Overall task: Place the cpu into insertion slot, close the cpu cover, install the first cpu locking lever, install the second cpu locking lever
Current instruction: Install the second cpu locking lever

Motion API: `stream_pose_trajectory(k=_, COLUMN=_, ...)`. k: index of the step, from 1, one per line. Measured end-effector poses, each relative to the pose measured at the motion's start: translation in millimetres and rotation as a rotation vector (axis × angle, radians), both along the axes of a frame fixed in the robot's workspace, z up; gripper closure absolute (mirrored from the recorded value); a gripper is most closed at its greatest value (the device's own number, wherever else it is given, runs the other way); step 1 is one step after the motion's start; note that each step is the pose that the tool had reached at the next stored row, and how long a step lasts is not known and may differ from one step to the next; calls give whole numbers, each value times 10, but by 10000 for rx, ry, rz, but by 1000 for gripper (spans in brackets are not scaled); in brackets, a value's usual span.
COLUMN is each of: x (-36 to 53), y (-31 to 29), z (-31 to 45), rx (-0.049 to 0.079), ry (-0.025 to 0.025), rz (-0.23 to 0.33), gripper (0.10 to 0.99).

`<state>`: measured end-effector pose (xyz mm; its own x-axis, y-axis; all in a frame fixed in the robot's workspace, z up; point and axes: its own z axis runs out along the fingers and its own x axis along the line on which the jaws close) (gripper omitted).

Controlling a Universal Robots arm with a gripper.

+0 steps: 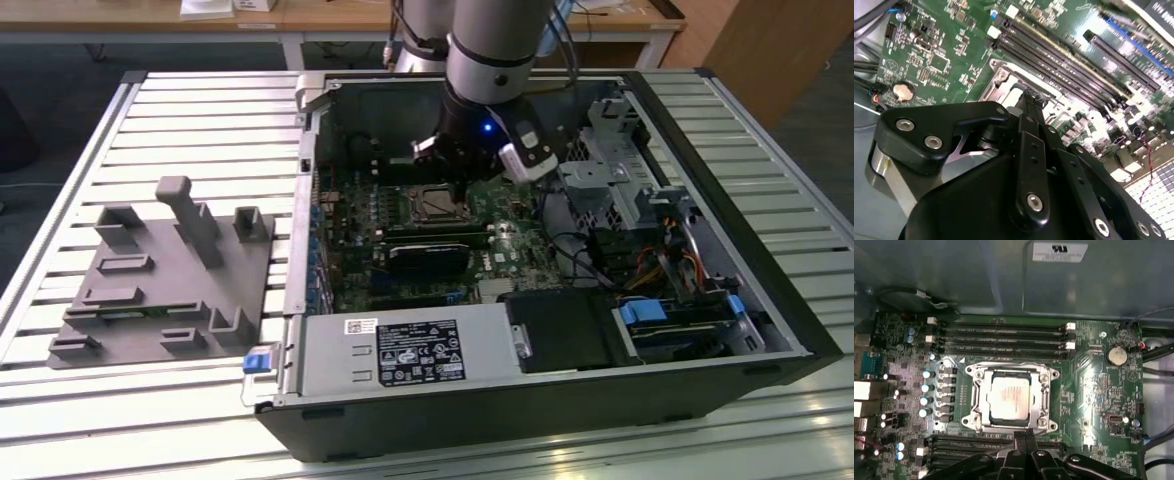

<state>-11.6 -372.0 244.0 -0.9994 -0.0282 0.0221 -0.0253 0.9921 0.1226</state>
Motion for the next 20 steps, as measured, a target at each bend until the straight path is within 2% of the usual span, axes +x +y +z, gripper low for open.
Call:
stream_pose_trajectory(k=3, x=0, y=-39, z=-6, rx=48, ry=-1, rz=0, gripper=980)
stream_pose_trajectory(k=12, x=0, y=-64, z=-40, rx=51, ry=6, rz=-1, gripper=980)
stream_pose_trajectory(k=17, x=-2, y=-65, z=-88, rx=50, ry=109, rz=-1, gripper=980)
stream_pose_trajectory(k=20, x=-52, y=-67, z=-98, rx=50, ry=113, rz=1, gripper=980)
